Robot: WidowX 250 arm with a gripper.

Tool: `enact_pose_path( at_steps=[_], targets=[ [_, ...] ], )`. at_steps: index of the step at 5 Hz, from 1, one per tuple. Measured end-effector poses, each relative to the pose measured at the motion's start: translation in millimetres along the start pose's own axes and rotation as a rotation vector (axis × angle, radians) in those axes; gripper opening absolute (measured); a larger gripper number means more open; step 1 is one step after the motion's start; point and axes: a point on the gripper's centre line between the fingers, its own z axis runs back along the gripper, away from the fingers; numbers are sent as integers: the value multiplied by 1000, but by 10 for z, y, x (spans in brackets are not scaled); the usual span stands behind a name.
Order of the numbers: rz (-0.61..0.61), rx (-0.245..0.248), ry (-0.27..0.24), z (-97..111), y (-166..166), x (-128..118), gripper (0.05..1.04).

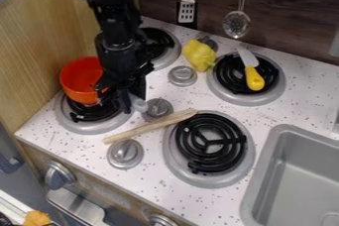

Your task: Put the orange pan on the bottom left burner

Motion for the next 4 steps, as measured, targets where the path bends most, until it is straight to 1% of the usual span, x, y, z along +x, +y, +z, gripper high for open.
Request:
enact_pose_path(
  at_steps=[1,2,3,4],
  targets=[
    [-24,5,24,-65,27,17,376],
    [-35,-16,10,-83,35,71,376],
    [-65,-12,9,-97,45,82,422],
    [-106,-19,21,-96,39,69,724]
  ],
)
